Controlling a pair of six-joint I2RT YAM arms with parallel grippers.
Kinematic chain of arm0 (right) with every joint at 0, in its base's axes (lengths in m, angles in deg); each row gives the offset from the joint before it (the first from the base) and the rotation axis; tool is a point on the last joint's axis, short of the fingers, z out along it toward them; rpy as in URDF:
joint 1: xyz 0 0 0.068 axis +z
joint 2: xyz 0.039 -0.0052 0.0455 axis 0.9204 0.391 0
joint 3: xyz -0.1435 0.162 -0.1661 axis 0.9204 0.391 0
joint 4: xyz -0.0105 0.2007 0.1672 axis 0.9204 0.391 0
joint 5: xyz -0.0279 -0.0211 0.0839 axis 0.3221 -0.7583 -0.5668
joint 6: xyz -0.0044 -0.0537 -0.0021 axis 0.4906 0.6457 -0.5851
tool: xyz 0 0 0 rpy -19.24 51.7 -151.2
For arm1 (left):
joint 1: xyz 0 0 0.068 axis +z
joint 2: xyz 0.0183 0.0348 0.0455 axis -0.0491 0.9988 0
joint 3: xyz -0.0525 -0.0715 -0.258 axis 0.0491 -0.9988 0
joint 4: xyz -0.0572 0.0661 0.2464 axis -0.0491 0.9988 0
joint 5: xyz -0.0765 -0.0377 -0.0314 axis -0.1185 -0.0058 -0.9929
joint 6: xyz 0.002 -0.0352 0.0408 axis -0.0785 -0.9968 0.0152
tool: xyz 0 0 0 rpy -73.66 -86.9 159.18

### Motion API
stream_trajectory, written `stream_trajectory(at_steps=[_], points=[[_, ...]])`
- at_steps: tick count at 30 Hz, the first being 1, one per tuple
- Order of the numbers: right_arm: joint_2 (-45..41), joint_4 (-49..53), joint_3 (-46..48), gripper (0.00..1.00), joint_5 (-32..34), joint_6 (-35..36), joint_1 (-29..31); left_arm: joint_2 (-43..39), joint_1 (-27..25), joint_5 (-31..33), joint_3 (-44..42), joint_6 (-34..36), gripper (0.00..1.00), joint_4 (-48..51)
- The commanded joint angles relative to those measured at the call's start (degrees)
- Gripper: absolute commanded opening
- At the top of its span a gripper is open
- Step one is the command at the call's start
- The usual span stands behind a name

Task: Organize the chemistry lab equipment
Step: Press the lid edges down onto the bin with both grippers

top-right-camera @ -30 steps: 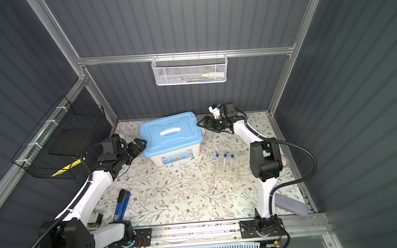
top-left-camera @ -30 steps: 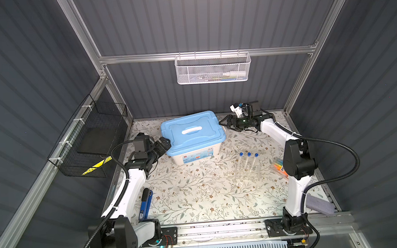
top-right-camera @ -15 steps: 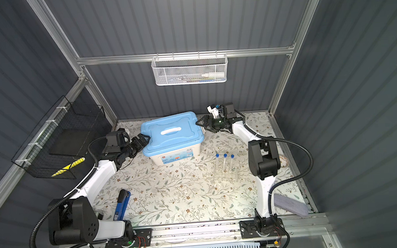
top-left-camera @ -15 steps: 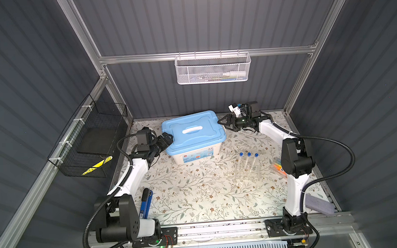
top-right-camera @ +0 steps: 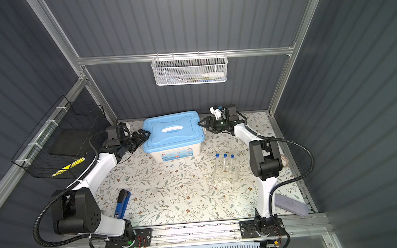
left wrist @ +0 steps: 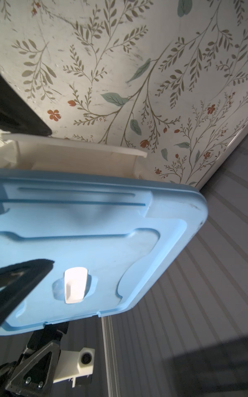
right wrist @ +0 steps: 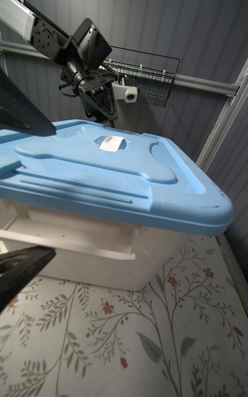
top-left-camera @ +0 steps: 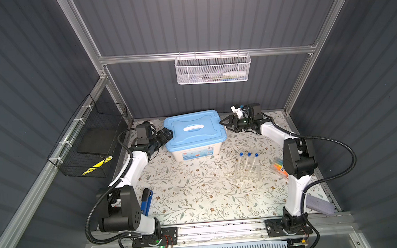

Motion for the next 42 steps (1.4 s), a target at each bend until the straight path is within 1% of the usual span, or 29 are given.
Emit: stream_trajectory(at_steps=[1,6,8,16,42], points=[[-3.18,0.67,0.41,0.82,-0.96,1.57,0.67,0.05,-1.78,-3.4,3.42,1.76,0.89,-0.16],[-4.6,2.06,0.43,0.82,0.32,2.83,0.67,-0.8,-1.87,-3.43,3.69,2.44,0.89,1.17],[-4.73,2.57,0.23,0.82,0.63,2.99,0.67,-1.19,-1.87,-1.61,3.34,2.61,0.89,1.05],[-5.32,3.12,0.24,0.81,0.86,3.14,0.77,-1.67,-1.96,-1.98,3.18,2.11,0.89,0.78],[-4.06,5.3,-3.48,0.77,1.29,2.54,2.25,1.22,-5.19,-1.57,3.99,0.5,0.88,-1.54]])
